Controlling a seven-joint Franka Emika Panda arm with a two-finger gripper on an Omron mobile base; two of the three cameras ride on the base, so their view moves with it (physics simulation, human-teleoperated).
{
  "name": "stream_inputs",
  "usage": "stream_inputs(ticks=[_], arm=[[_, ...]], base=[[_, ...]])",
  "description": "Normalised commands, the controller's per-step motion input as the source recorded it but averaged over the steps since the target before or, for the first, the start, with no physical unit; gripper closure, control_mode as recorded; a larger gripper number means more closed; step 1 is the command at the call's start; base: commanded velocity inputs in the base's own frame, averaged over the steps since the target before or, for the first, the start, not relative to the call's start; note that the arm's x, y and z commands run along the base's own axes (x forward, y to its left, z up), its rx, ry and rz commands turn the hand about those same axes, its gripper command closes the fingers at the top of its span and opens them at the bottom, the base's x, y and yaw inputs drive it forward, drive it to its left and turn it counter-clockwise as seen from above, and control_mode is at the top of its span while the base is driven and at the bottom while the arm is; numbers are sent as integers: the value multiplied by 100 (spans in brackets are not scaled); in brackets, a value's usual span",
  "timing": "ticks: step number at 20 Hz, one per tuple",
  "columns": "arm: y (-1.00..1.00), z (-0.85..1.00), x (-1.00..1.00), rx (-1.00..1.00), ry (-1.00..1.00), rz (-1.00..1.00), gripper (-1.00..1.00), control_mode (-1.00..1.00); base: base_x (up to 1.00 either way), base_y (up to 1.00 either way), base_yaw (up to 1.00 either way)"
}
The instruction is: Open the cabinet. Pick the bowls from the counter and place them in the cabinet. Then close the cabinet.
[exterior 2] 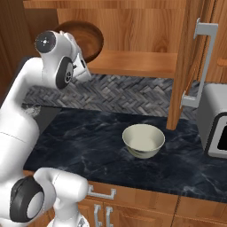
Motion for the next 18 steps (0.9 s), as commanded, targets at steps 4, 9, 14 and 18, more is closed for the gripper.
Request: stream_inputs(ticks=[4,9,14,18], arm=[[1,0,21,0,0,0,100,-100],[0,-2,20,0,1,0,100,-100],[0,-12,30,0,5,0,100,-100],[0,-1,33,0,2,0,100,-100]], base=[[0,0,0],[0,0,0],[0,0,0],[0,0,0]])
